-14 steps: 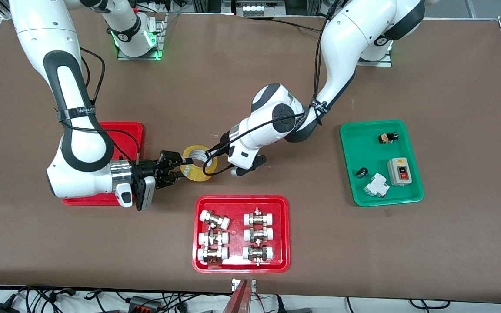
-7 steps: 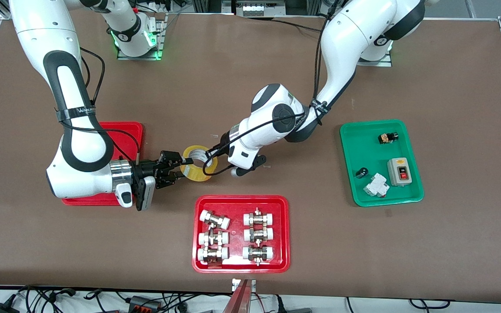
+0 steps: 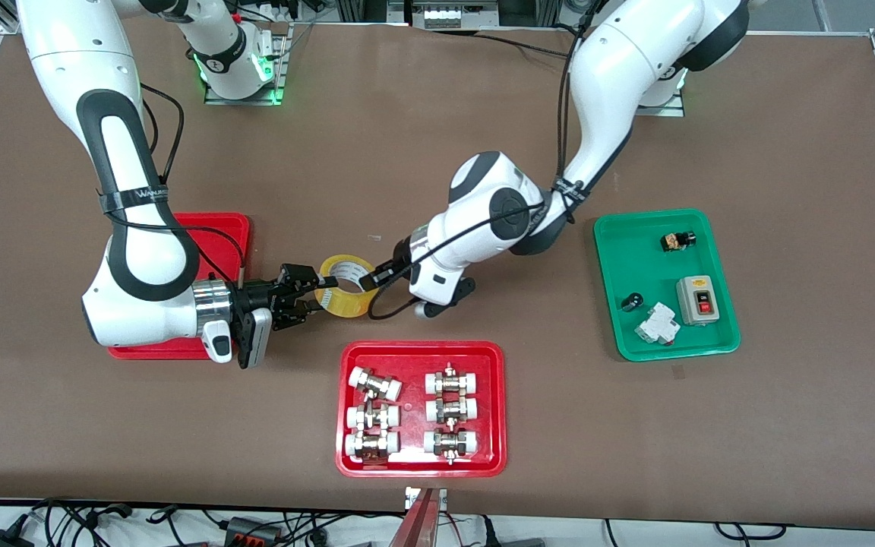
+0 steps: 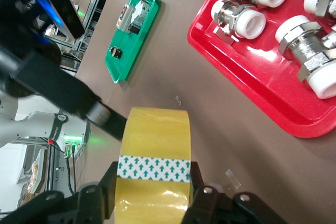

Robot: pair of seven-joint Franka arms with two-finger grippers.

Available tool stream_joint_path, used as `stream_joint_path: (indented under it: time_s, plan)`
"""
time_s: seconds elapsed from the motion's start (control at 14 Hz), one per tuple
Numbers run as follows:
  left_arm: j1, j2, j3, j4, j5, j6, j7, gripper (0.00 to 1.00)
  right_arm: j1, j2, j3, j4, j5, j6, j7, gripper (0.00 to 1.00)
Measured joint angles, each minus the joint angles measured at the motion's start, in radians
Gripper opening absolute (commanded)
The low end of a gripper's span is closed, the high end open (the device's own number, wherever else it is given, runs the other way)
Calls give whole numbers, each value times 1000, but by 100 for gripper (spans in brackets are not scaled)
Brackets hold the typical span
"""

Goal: Left arm passes tape to right arm into tray

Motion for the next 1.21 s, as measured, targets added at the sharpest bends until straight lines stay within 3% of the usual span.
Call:
stream_joint_path:
  time_s: [0.29, 0.57, 0.86, 1.07, 1.21]
  plan:
    - [132, -132, -4, 27, 137, -355, 126, 100, 0, 0, -1, 0, 0, 0, -1, 23]
    - [307, -277, -9, 31, 162, -638, 267, 100, -1, 0, -16, 0, -10, 4, 14, 23]
    - [426, -365, -8, 30, 320, -815, 382, 100, -59, -4, -72, 5, -103, -27, 205, 24]
    - [505, -417, -7, 23, 436, -937, 593, 100, -193, -6, -80, 9, -134, -100, 315, 24]
    - [604, -461, -8, -35, 452, -931, 735, 100, -293, -3, -83, 7, -164, -132, 332, 24]
